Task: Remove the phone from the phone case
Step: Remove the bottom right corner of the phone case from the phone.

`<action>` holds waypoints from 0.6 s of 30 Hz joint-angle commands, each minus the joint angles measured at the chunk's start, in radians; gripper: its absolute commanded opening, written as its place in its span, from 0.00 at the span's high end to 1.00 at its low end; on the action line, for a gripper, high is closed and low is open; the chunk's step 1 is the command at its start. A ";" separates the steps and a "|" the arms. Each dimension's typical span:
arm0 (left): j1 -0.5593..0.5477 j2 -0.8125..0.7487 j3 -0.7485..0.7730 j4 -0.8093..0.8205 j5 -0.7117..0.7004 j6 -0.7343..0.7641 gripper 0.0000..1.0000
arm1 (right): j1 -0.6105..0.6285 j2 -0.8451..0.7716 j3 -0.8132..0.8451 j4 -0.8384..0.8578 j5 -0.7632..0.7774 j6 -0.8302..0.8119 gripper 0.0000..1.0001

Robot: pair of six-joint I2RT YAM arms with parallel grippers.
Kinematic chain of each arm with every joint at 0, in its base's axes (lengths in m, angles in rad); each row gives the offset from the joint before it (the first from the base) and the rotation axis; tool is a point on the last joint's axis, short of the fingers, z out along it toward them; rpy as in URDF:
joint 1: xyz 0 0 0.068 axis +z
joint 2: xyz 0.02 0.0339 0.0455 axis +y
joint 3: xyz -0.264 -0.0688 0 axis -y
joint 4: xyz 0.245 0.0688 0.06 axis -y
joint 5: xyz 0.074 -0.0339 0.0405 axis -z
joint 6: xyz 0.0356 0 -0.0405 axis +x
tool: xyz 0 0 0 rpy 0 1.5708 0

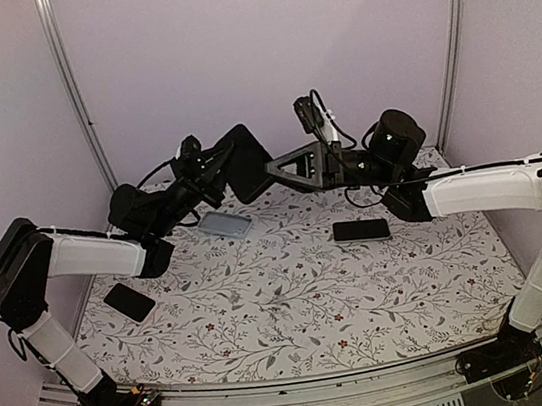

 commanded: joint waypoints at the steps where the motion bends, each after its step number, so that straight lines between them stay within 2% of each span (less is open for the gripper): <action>1: -0.004 -0.051 -0.022 -0.024 0.016 0.072 1.00 | 0.014 -0.041 -0.021 -0.045 0.059 -0.029 0.60; 5: -0.005 -0.055 -0.013 -0.057 0.017 0.086 1.00 | 0.014 -0.047 -0.014 -0.061 0.054 -0.039 0.64; 8: -0.014 -0.046 -0.010 -0.054 0.019 0.058 1.00 | 0.020 -0.041 0.003 -0.056 0.039 -0.050 0.78; 10: -0.021 -0.027 -0.005 -0.038 0.022 0.020 1.00 | 0.029 -0.038 0.031 -0.057 0.030 -0.068 0.83; 13: -0.032 0.004 0.009 -0.032 0.039 -0.037 1.00 | 0.044 -0.024 0.095 -0.063 0.007 -0.114 0.87; 18: -0.060 0.046 0.055 -0.084 0.104 -0.079 1.00 | 0.055 0.019 0.182 -0.080 -0.037 -0.156 0.87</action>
